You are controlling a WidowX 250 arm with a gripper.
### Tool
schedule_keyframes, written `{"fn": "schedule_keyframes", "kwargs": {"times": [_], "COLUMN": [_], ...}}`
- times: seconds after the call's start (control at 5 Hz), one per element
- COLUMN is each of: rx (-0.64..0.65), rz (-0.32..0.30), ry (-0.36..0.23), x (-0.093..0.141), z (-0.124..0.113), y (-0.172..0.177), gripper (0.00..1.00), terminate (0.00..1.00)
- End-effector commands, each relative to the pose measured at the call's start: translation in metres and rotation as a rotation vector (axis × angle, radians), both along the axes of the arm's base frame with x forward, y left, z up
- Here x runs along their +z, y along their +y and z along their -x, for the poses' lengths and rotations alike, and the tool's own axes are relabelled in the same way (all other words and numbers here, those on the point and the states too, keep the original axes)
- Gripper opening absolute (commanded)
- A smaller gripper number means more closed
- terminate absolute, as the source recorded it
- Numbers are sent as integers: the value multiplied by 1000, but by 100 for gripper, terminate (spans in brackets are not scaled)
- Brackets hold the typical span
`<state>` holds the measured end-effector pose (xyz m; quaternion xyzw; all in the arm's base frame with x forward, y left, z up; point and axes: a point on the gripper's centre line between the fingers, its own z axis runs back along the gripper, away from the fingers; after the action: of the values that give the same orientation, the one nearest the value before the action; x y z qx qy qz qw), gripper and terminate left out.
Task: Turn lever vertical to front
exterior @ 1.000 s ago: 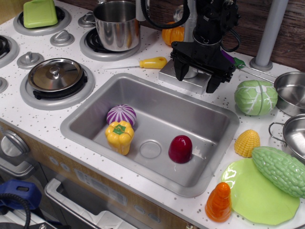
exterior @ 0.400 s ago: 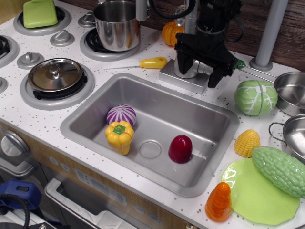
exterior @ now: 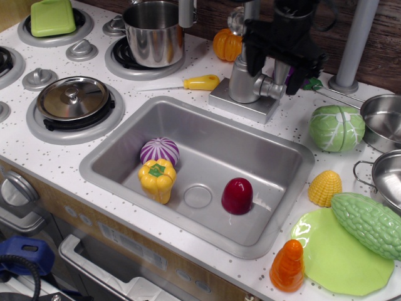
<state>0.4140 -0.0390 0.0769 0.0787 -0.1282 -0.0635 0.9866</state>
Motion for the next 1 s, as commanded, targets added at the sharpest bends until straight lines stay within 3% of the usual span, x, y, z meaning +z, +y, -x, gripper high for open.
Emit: {"fn": "schedule_keyframes", "kwargs": {"times": [0.0,0.2,0.6,0.8], "rx": [-36,-62,-96,-95], "rz": [-28,-45,-14,-20], "ry": [-110,-153,-173,-174], "x": [16,14,15,16], "z": [-15,-19,-29,-31], "y": [0,6,16,18], "gripper": [100,100,100,0], "terminate": [0,0,0,0]}}
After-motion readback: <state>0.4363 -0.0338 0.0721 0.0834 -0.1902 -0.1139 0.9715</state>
